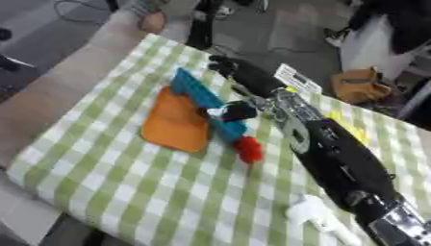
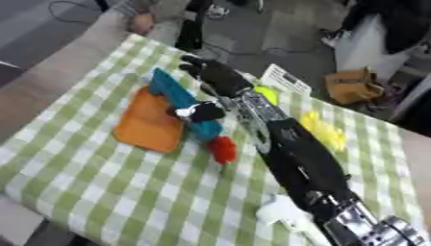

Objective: Pick up objects on the table and place them in the box.

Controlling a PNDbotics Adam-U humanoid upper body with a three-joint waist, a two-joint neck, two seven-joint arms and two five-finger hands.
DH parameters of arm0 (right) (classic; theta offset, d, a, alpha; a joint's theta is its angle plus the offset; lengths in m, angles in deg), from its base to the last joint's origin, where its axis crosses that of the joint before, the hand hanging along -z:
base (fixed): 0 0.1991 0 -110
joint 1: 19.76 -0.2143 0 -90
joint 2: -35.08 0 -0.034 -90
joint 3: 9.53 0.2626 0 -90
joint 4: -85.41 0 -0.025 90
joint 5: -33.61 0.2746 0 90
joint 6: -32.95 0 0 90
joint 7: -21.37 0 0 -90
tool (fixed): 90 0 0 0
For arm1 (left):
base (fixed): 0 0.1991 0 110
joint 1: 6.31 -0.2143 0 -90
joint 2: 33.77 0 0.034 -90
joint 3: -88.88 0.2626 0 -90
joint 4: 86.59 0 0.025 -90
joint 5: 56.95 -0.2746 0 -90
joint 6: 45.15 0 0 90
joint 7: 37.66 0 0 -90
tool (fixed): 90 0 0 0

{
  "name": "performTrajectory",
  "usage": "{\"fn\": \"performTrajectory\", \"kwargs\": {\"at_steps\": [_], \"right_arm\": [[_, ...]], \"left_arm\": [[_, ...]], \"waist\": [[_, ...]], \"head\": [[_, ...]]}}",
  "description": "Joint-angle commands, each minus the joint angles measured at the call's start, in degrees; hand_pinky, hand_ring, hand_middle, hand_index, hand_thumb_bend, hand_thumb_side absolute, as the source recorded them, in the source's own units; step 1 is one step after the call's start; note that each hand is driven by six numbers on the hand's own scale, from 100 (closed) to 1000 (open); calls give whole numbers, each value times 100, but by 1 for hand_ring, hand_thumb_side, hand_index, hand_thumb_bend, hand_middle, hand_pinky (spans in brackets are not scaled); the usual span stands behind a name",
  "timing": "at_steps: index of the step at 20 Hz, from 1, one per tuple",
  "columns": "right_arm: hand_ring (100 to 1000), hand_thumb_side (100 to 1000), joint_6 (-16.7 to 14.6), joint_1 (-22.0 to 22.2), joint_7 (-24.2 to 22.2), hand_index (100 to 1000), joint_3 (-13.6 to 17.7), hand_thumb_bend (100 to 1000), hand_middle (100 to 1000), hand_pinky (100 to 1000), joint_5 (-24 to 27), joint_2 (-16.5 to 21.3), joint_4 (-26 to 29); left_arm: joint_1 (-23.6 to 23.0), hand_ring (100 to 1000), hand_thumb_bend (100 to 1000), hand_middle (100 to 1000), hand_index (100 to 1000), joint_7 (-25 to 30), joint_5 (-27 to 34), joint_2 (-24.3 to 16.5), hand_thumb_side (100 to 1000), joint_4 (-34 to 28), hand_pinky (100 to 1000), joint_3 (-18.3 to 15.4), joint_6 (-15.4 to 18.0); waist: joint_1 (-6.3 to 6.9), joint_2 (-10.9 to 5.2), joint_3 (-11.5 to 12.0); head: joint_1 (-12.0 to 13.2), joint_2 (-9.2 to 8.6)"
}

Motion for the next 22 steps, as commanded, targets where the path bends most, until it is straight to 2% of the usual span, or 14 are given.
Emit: {"fn": "performTrajectory", "kwargs": {"at_steps": [1, 6, 7, 12, 13, 16, 22], "right_arm": [[957, 735, 43, -169, 42, 1000, 14, 592, 1000, 938, -63, 266, 224], [920, 711, 158, -201, -8, 989, 13, 507, 983, 894, -20, 476, 443], [898, 694, 173, -199, -33, 985, 5, 464, 971, 863, 1, 517, 504], [884, 687, 228, -120, -218, 975, -72, 440, 961, 837, 186, 747, 942], [867, 680, 242, -105, -262, 967, -82, 417, 951, 801, 222, 777, 1010], [854, 679, 240, 6, -423, 962, -136, 397, 940, 782, 401, 928, 1328], [820, 648, 282, 287, -652, 947, -178, 368, 912, 740, 886, 1292, 2068]], "left_arm": [[51, 720, 159, 790, 814, -29, -27, -53, 1000, -94, 517, -4, 3], [-17, 720, 158, 790, 814, -31, -53, -120, 997, -37, 517, -6, 4], [-31, 720, 156, 790, 814, -32, -58, -130, 996, -22, 517, -6, 7], [-135, 720, 154, 790, 814, -31, -90, -189, 993, 74, 517, -7, 26], [-151, 719, 145, 790, 814, -31, -94, -195, 996, 91, 515, -7, 29], [-249, 719, 141, 790, 815, -38, -125, -234, 997, 198, 514, -24, 30], [-381, 718, 127, 791, 815, -78, -185, -325, 1000, 372, 511, -70, 53]], "waist": [[182, -110, -73], [324, -212, -317], [351, -229, -366], [530, -340, -656], [567, -354, -702], [757, -421, -971], [1006, -505, -1421]], "head": [[-11, -60], [37, -74], [49, -82], [111, -84], [121, -91], [194, -98], [290, -118]]}}
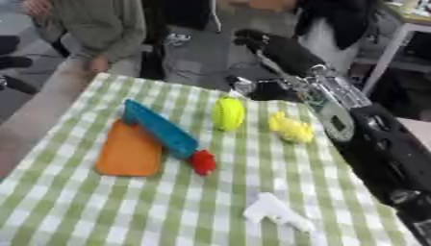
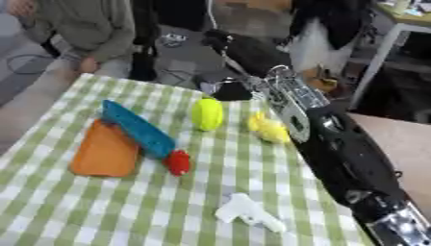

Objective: Pick up objects on the table and place them in the box.

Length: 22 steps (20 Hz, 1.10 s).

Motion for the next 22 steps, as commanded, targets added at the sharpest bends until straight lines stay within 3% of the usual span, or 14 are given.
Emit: {"fn": "performTrajectory", "kwargs": {"at_steps": [1, 7, 12, 17, 18, 19, 20, 22], "right_arm": [[819, 644, 26, 27, -120, 947, 27, 366, 912, 739, 369, 382, 535], [814, 614, 66, 445, -448, 947, 121, 357, 909, 737, 1225, 842, 1435], [782, 609, 291, 938, -540, 922, 375, 341, 874, 703, 1619, 1159, 2033], [734, 600, 713, 1672, -70, 894, 861, 288, 824, 641, 2309, 1286, 2547], [689, 598, 822, 1829, 107, 869, 983, 164, 785, 595, 2483, 1265, 2631], [689, 598, 926, 1980, 316, 869, 1088, 164, 785, 595, 2683, 1252, 2721], [644, 581, 1035, 2130, 538, 839, 1195, 100, 745, 549, 2899, 1221, 2792], [607, 560, 1200, 2379, 985, 812, 1360, 100, 699, 513, 3337, 1170, 2919]], "left_arm": [[15, 718, 127, 791, 815, -39, -50, -169, 1000, 32, 511, -68, 22], [-53, 718, 122, 791, 814, -46, -100, -200, 1000, 176, 508, -93, 46], [-80, 716, 118, 791, 815, -11, -130, -210, 1000, 243, 504, -93, 53], [-101, 724, 117, 793, 815, 40, -120, -221, 1000, 344, 499, -90, 58], [-100, 728, 116, 798, 815, 48, -112, -223, 1000, 366, 497, -86, 62], [-95, 728, 116, 798, 815, 56, -105, -224, 1000, 387, 497, -80, 66], [-90, 734, 115, 804, 816, 62, -99, -222, 1000, 408, 496, -74, 70], [-81, 738, 114, 809, 820, 69, -88, -219, 1000, 447, 493, -66, 80]], "waist": [[179, -197, -96], [294, -255, -440], [338, -263, -629], [366, -248, -796], [369, -245, -839], [369, -243, -868], [375, -240, -909], [387, -233, -975]], "head": [[35, -72], [128, -72], [239, -48], [363, 35], [405, 58], [433, 74], [490, 93], [599, 123]]}}
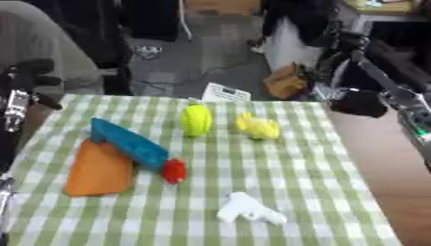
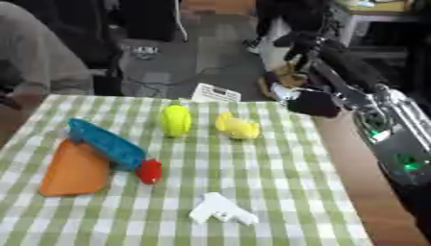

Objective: Pick up objects on the table and place them in the box.

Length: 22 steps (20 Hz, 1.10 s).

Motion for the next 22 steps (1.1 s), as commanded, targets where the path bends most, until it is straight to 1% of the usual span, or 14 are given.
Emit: {"fn": "performTrajectory", "kwargs": {"at_steps": [1, 2, 4, 8, 13, 16, 22], "right_arm": [[607, 560, 252, 185, 701, 812, 363, 100, 699, 513, 707, 51, 311], [593, 552, 296, 297, 916, 799, 430, 100, 678, 498, 923, 16, 357], [592, 552, 322, 469, 1228, 798, 505, 100, 676, 497, 1284, -19, 435], [587, 554, 304, 738, 1501, 792, 642, 100, 667, 490, 1631, -120, 544], [584, 556, 304, 1037, 1652, 792, 785, 100, 665, 484, 1748, -287, 627], [582, 559, 317, 1127, 1705, 793, 848, 100, 664, 479, 1740, -384, 650], [580, 566, 350, 1236, 1794, 793, 913, 100, 662, 475, 1765, -562, 674]], "left_arm": [[77, 738, 114, 809, 820, 25, 30, -125, 1000, 1, 493, -3, 19], [81, 738, 114, 811, 822, 27, 35, -121, 1000, 16, 492, 0, 25], [86, 738, 114, 811, 822, 30, 45, -114, 1000, 38, 492, 5, 38], [80, 735, 111, 810, 820, 48, 64, -107, 1000, 86, 486, 22, 53], [70, 737, 109, 811, 819, 80, 73, -105, 1000, 145, 483, 48, 76], [65, 736, 109, 811, 819, 82, 69, -116, 1000, 172, 482, 51, 84], [31, 716, 112, 798, 818, 79, 67, -93, 1000, 160, 479, 50, 86]], "waist": [[112, -131, -63], [121, -126, -92], [133, -121, -123], [168, -107, -193], [195, -101, -196], [196, -105, -176], [181, -103, -106]], "head": [[185, 74], [227, 85], [270, 99], [361, 128], [342, 185], [293, 229], [314, 384]]}}
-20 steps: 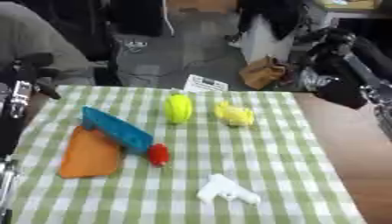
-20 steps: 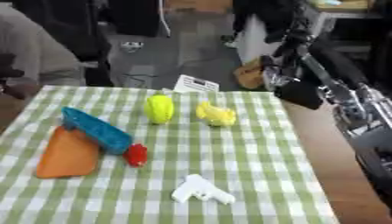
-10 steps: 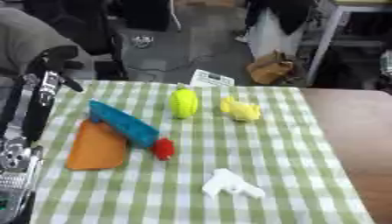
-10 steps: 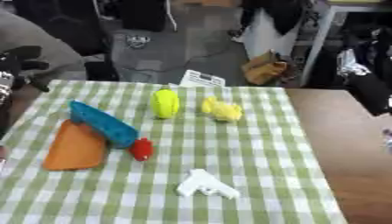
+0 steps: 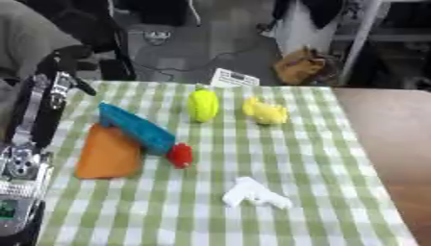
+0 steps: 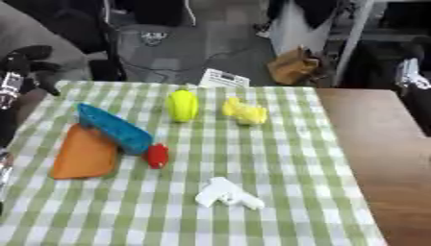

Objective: Pick up objects on the table and place them in the box.

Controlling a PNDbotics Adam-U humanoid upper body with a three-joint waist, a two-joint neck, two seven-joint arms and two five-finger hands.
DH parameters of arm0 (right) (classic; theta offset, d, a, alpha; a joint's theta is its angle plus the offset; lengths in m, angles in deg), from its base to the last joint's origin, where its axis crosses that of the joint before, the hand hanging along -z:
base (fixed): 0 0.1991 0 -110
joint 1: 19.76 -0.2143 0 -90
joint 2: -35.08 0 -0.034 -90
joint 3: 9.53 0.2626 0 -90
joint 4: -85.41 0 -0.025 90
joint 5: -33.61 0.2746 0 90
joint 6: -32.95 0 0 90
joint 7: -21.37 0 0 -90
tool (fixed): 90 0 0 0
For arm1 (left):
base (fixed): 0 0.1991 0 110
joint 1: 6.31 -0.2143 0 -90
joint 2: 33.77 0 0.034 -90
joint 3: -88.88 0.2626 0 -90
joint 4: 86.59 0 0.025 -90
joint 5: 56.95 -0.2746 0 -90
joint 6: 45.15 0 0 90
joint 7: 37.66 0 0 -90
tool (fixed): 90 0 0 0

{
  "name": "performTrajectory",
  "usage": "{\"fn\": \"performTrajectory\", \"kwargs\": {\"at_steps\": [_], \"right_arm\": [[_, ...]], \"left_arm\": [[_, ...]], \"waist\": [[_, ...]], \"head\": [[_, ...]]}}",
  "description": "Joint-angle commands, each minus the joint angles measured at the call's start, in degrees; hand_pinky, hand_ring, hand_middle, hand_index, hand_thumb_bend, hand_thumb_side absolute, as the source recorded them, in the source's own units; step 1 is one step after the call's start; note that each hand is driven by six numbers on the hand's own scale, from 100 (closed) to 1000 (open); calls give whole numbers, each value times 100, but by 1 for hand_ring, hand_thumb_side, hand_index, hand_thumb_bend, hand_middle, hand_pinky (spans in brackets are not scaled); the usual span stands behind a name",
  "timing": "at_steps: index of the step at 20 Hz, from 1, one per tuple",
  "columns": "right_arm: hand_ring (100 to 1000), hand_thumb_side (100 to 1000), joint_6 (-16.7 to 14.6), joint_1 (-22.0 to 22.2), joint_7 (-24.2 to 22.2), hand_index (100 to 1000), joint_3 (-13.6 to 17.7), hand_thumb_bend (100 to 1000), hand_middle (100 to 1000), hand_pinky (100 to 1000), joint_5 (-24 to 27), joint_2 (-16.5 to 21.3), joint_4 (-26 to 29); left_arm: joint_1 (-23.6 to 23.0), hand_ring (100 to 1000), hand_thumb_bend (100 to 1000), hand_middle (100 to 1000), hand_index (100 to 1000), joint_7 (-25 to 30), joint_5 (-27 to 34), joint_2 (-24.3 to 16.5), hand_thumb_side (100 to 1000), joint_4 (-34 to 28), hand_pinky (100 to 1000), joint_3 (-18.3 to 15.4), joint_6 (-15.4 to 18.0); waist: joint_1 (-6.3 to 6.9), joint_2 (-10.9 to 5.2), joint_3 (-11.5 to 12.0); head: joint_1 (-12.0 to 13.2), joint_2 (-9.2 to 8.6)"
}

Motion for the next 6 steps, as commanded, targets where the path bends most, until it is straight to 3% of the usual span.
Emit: {"fn": "performTrajectory", "kwargs": {"at_steps": [1, 6], "right_arm": [[581, 569, 10, -34, 58, 793, 95, 100, 662, 475, 43, 6, 151], [579, 569, 18, 1, 66, 792, 101, 100, 659, 474, 22, -55, 171]], "left_arm": [[27, 715, 112, 798, 817, 4, 19, -89, 1000, -82, 479, -4, 14], [8, 715, 111, 797, 817, 4, 18, -84, 1000, -131, 479, 2, 13]], "waist": [[75, -102, 20], [69, -99, 58]], "head": [[25, 78], [28, 133]]}}
